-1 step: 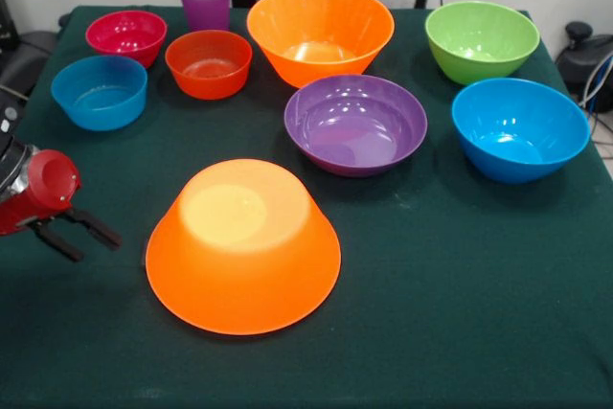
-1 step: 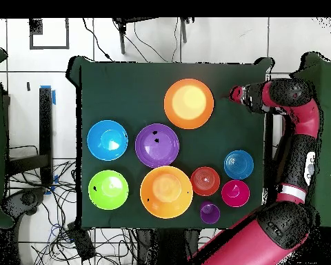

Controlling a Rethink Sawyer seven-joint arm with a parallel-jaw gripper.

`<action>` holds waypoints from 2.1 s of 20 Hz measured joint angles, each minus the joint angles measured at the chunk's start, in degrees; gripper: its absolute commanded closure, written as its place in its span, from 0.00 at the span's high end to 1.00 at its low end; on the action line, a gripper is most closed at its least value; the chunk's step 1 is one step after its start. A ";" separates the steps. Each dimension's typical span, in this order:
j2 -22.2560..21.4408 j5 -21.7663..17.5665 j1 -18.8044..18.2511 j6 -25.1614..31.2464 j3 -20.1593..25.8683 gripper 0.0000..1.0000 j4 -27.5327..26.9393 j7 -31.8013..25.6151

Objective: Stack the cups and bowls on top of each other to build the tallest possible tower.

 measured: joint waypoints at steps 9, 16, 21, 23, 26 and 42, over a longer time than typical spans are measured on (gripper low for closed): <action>0.50 -0.15 -0.42 -8.64 -0.62 1.00 0.02 0.00; 0.43 0.14 -0.61 -9.25 -0.77 1.00 0.29 0.00; -0.20 0.66 -1.26 -10.42 -1.53 1.00 2.48 0.00; -0.72 1.09 -1.92 -11.28 -2.03 1.00 4.56 0.00; -1.76 1.24 -2.75 -12.40 -2.79 1.00 7.91 0.00; -18.69 1.75 -2.98 -22.20 -8.41 1.00 31.08 0.79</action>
